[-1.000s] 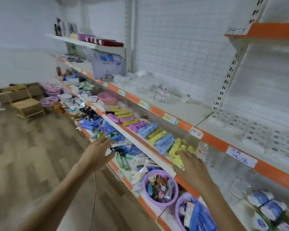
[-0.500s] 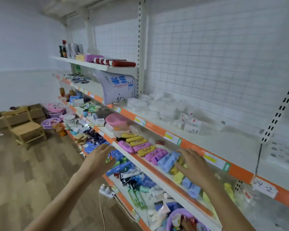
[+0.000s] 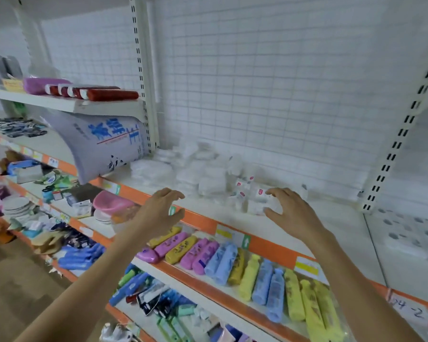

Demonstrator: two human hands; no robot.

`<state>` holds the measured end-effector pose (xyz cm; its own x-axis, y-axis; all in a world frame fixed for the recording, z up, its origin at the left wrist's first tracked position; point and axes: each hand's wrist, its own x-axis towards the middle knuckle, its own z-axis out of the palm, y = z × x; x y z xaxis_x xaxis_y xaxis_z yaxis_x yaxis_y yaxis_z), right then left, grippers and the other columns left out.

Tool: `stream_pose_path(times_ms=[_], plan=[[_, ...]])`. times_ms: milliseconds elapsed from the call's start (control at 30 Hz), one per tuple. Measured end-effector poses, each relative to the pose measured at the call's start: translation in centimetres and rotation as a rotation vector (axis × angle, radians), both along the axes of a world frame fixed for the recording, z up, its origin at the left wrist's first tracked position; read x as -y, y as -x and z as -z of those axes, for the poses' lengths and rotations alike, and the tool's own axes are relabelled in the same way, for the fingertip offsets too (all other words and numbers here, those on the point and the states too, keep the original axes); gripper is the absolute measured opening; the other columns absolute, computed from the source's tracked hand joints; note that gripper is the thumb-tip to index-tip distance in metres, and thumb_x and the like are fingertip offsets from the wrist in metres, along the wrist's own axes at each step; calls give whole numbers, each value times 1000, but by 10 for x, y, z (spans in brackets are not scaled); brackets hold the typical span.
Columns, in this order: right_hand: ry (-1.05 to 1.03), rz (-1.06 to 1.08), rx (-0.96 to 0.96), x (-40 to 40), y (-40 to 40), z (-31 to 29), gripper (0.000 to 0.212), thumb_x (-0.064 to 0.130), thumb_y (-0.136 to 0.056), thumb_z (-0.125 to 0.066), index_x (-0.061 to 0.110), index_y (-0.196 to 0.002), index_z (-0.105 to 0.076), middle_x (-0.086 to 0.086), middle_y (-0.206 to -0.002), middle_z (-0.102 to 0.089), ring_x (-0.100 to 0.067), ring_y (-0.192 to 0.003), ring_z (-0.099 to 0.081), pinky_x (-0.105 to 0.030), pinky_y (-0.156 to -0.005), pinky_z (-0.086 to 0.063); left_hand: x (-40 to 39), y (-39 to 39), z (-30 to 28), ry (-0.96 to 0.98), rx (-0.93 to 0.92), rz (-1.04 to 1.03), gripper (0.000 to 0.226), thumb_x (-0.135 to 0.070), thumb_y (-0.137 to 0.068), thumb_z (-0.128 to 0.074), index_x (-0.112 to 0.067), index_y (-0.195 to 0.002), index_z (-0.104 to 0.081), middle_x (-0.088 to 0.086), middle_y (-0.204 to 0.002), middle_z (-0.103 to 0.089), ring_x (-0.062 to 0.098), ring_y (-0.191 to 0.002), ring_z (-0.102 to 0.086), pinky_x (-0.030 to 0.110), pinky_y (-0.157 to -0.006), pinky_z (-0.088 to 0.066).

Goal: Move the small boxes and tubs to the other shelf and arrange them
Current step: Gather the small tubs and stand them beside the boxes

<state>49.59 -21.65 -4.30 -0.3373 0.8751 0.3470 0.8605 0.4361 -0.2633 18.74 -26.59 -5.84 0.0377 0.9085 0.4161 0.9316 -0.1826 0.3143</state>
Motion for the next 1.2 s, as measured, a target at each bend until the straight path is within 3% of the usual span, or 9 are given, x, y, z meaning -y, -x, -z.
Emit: stream_pose_path(times_ms=[300, 567, 767, 833, 933, 1067, 1200], plan=[[119, 24, -96, -126, 10, -3, 44, 35, -89, -54, 23, -129, -43, 1, -131, -48, -17, -121, -44, -32, -96, -39, -157, -41, -21, 71, -5, 180, 41, -34, -87, -58, -20, -125, -50, -3, -119, -52, 12, -114, -48, 27, -93, -42], [315, 114, -214, -207, 41, 9, 65, 31, -86, -59, 21, -141, -26, -7, -140, -38, -24, -123, -43, -41, -97, -43, -253, -71, -30, 270, 10, 169, 72, -44, -81, -63, -16, -138, -29, 9, -138, -32, 24, -122, -40, 30, -95, -35], [450, 186, -362, -246, 56, 24, 87, 35, -78, -71, 13, -144, -18, -11, -140, -40, -27, -124, -45, -35, -97, -40, -308, -90, -35, 442, -57, -19, 82, -70, -84, -35, -7, -137, -40, 14, -142, -41, 30, -128, -41, 40, -106, -34], [483, 207, -417, -254, 61, 30, 87, 36, -75, -74, 12, -141, -22, -11, -136, -46, -26, -117, -50, -33, -93, -43, -321, -92, -33, 501, -58, 16, 83, -70, -83, -36, -5, -134, -44, 13, -138, -47, 29, -124, -45, 35, -102, -37], [483, 247, -462, -256, 68, 35, 78, 37, -74, -74, 10, -134, -32, -8, -123, -51, -20, -100, -51, -27, -81, -42, -332, -90, -32, 528, -49, 83, 75, -63, -81, -51, -2, -125, -51, 12, -121, -57, 24, -104, -55, 28, -82, -42], [417, 321, -628, -255, 66, 23, 61, 34, -73, -76, 14, -120, -42, 0, -104, -49, -12, -85, -50, -23, -66, -41, -344, -81, -42, 527, 209, 170, 62, -50, -75, -66, -3, -112, -52, 8, -98, -56, 18, -80, -52, 24, -59, -40], [406, 355, -840, -251, 57, -2, 55, 37, -73, -75, 22, -116, -44, 3, -101, -51, -14, -91, -55, -29, -79, -51, -353, -56, -56, 526, 677, 394, 35, -26, -77, -71, -7, -96, -49, 5, -93, -54, 13, -80, -56, 27, -70, -50]])
